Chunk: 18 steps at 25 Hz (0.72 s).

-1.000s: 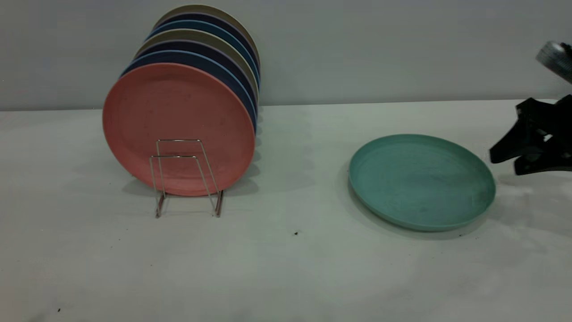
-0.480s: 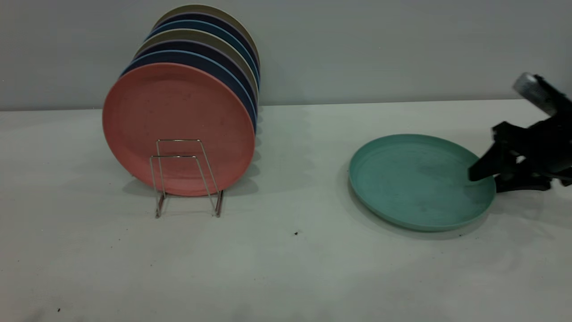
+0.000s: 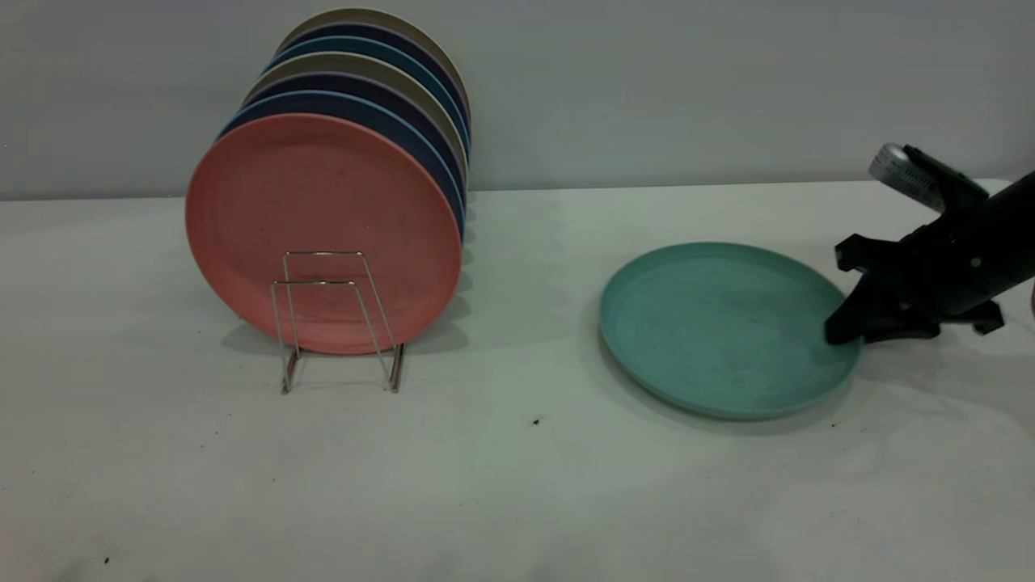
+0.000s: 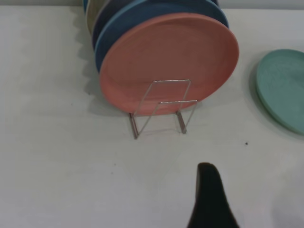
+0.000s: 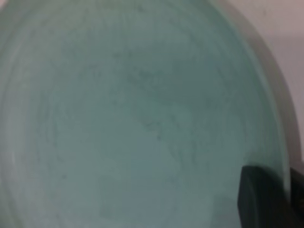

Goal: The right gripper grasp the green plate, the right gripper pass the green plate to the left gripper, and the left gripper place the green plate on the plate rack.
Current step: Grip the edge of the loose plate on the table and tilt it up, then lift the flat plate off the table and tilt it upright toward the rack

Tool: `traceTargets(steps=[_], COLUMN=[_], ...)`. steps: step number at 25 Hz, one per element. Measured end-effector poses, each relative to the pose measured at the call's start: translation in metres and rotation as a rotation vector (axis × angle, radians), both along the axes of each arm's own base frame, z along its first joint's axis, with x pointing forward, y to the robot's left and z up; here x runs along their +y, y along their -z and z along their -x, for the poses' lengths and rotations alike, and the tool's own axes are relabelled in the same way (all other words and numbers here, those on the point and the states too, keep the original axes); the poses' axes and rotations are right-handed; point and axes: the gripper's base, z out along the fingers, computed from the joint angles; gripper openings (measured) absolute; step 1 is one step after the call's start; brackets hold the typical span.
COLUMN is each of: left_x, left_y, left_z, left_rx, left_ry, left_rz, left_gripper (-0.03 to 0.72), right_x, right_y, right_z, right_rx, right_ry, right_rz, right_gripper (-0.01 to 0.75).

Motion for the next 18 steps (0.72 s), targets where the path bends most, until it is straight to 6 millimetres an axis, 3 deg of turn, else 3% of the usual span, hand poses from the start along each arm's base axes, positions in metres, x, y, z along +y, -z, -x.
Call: traceTargets(steps=[6,9,14,18], left_x=[-0.004,-0.008,-0.014,-0.022], left_y=[0.013,0.026,0.05,0.073], left_z=[-0.013,-0.026,-0.053,-0.081], left_rx=[0.097,0.161,0.214,0.26], left_ry=[-0.004,0.016,0.069,0.131], left_rz=[0.077,0.108,0.148,0.197], left_gripper=[0.513,0.513,0.513,0.514], right_x=[-0.01,-0.01,0.007,0.041], right_y=[-0.069,-0.094,-0.108,-0.115], right_z=[0.001,0.003,0.009,0.013], right_rx=[-0.097,-0.127,-0.107,-0.113], right_ry=[-0.213,-0.23,-0.267,-0.359], right_rz=[0.224,0.243,0.115,0.05], right_gripper=[0.016,0.016,0.016,0.016])
